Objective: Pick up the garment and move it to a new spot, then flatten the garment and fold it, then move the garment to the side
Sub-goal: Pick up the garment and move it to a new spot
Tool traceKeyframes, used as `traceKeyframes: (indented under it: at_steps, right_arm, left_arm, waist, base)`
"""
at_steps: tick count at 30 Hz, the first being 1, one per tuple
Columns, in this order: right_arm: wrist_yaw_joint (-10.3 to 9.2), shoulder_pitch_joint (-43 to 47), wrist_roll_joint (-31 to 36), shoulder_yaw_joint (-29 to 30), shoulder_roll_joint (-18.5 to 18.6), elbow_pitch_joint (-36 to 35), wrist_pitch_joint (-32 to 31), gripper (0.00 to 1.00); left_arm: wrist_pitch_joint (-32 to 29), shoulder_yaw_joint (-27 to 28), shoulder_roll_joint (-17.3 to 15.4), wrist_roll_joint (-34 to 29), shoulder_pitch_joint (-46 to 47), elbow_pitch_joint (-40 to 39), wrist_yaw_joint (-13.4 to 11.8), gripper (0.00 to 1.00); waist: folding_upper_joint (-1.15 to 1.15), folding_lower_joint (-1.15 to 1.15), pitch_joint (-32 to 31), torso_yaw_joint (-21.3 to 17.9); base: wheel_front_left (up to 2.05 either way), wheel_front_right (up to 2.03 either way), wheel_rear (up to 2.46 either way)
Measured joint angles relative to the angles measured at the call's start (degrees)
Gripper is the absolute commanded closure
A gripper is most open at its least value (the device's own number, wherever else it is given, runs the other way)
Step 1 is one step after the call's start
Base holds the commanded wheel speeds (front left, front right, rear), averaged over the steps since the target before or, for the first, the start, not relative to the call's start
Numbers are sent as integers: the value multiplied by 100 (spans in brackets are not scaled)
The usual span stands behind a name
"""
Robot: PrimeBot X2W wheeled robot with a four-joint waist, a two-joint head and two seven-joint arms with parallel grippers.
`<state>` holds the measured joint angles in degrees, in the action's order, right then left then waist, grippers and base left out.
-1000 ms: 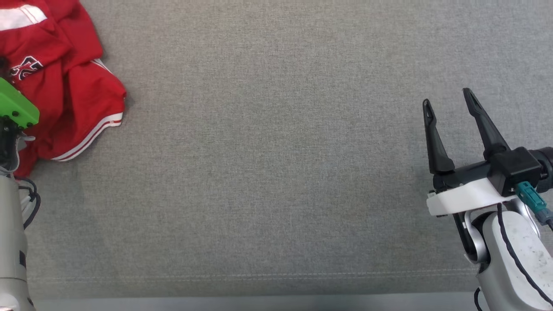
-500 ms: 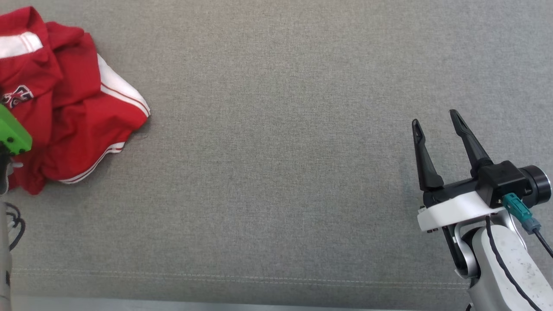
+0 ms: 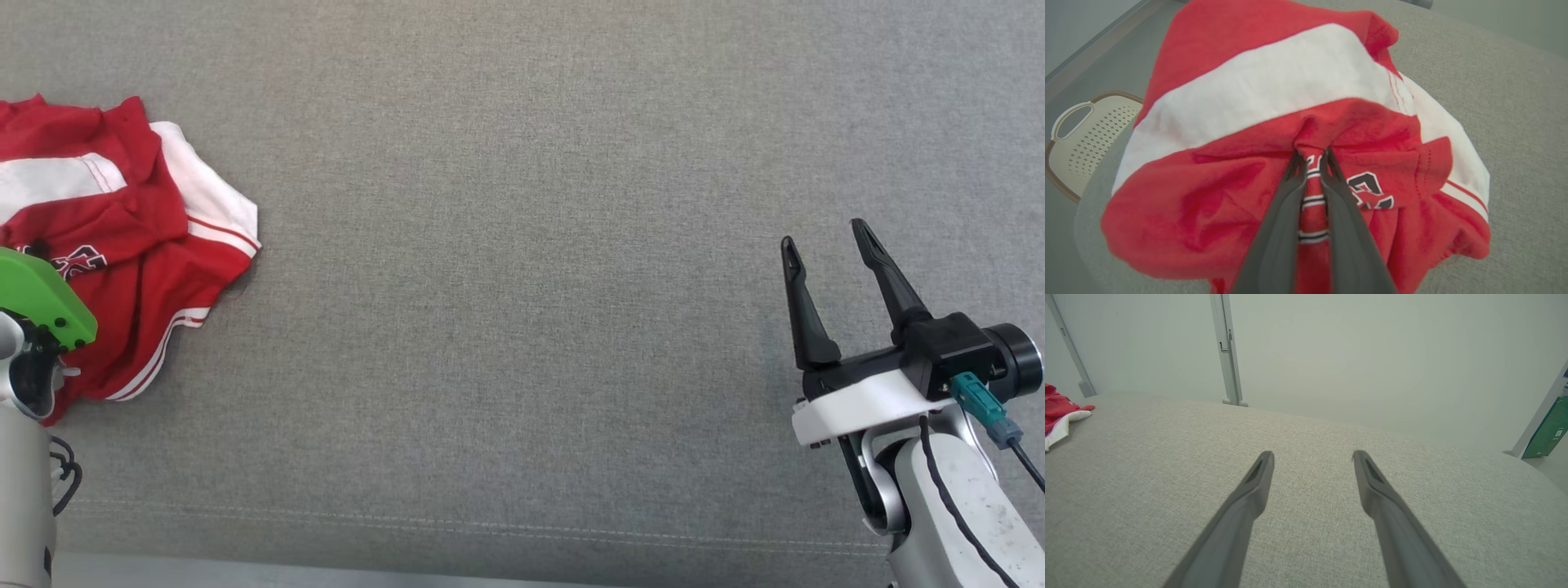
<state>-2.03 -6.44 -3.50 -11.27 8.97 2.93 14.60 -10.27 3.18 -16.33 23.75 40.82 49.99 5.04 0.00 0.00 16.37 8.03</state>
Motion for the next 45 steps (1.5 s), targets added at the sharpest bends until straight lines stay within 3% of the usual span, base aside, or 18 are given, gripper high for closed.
traceKeyframes:
  at_steps: [2,4,5,6,8,9,13,16,18,19,29,36,45]
  right_arm:
    - [1,0,0,0,11,21,0,0]
    - [22,0,0,-4,11,34,0,0]
    - [45,0,0,-8,11,45,0,0]
    - [51,0,0,-16,11,55,0,0]
    - [52,1,0,-41,8,58,0,0]
    - [51,1,0,-45,4,58,0,0]
    - [51,27,-4,-44,-10,57,0,0]
    - [51,88,-10,-47,-25,62,0,0]
    - [51,109,-10,-47,-31,63,0,0]
    - [52,109,-10,-46,-31,62,0,0]
    - [62,109,-10,-46,-31,63,0,0]
    - [92,113,-10,-62,-70,96,0,0]
    - [126,111,-51,-208,-238,182,0,0]
  left_arm:
    - [46,-8,7,0,-4,42,0,100]
    - [93,-14,7,0,-18,92,0,61]
    - [126,-16,5,0,-36,114,0,49]
    - [127,-16,3,-1,-58,129,0,18]
    - [134,-18,-21,-1,-108,151,1,13]
    - [138,-22,-38,-1,-117,154,2,0]
    - [181,-75,-41,-24,-120,156,10,0]
    - [182,-103,-38,-24,-120,162,33,40]
    - [185,-122,-38,-25,-120,166,42,91]
    - [185,-133,-37,-25,-120,167,51,100]
    - [376,-299,-59,-122,-105,90,58,100]
    - [743,-569,-38,-405,289,-557,101,100]
    - [888,-1272,749,-443,527,-1427,208,100]
  waist:
    - [0,0,-36,14]
    - [0,0,-82,21]
    - [0,0,-109,22]
    - [0,0,-135,22]
    - [0,0,-183,15]
    - [0,0,-199,7]
    - [0,0,-239,-26]
    - [0,0,-248,-40]
    - [0,0,-254,-49]
    - [0,0,-257,-53]
    - [0,0,-315,-85]
    - [0,0,-386,-97]
    - [0,0,-534,-250]
  base:
    - [0,0,0]
    - [0,0,0]
    - [0,0,0]
    - [0,0,0]
    - [0,0,0]
    - [0,0,0]
    - [0,0,0]
    - [0,0,0]
    - [0,0,0]
    - [0,0,0]
    - [0,0,0]
    - [0,0,0]
    - [0,0,0]
